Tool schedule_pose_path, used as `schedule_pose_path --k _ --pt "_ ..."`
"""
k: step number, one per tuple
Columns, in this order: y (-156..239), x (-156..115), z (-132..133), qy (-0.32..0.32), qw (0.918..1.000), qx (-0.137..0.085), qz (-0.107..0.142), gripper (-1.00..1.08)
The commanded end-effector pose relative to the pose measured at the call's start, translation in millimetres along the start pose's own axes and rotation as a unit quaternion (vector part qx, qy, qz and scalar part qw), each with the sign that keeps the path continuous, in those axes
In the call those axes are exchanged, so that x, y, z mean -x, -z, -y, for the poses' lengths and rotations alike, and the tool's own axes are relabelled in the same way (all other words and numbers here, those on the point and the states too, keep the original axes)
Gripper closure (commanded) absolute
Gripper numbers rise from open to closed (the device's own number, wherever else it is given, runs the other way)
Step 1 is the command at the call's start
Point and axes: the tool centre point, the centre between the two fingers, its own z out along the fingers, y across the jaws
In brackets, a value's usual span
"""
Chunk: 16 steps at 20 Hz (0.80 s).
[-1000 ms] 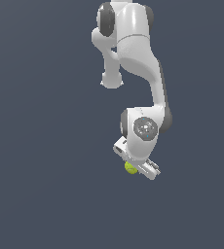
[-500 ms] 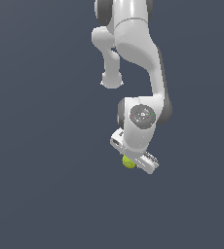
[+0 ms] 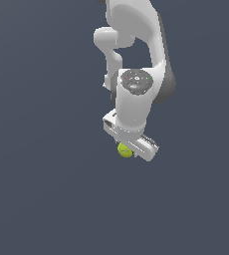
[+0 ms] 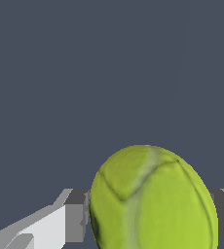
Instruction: Pick up the object and move it to a goal position.
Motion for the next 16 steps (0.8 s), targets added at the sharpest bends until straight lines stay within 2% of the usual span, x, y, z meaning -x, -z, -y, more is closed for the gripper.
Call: schedule_pose_path --k 1,16 --pt "28.8 -0.6 -12.6 0.0 1.0 -0.001 -0.001 1.08" --pt "188.3 -5.6 -82.4 0.0 1.0 -0.001 -0.001 1.08"
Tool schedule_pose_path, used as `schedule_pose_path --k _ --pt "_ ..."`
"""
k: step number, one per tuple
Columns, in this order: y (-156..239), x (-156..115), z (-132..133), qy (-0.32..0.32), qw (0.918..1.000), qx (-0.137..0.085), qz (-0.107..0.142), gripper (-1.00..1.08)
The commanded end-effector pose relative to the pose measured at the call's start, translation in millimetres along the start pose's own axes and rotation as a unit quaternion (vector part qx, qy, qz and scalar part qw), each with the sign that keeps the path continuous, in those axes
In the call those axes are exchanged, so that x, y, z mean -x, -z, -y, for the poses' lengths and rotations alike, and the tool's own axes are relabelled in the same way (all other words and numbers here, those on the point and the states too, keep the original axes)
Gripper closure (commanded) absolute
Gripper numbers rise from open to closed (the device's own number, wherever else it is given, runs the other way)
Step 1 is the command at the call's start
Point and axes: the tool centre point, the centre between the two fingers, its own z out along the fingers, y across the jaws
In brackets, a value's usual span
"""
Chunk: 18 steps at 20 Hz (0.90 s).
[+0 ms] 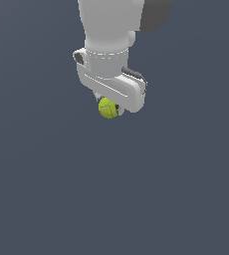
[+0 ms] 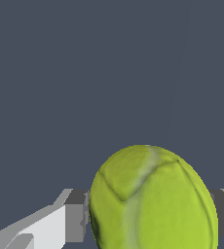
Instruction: Pick up the object and move it to a goal position.
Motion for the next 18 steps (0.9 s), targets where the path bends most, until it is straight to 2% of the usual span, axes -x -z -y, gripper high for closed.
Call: schedule_pose_path --k 1,9,18 --pt "23.2 -0.7 -9.6 0.0 1.0 0.0 0.0 1.08" --pt "68.8 -4.3 -27.5 0.0 1.0 0.0 0.0 1.08" --pt "76.7 -6.1 -29.5 0.001 1.0 0.0 -0.001 1.08"
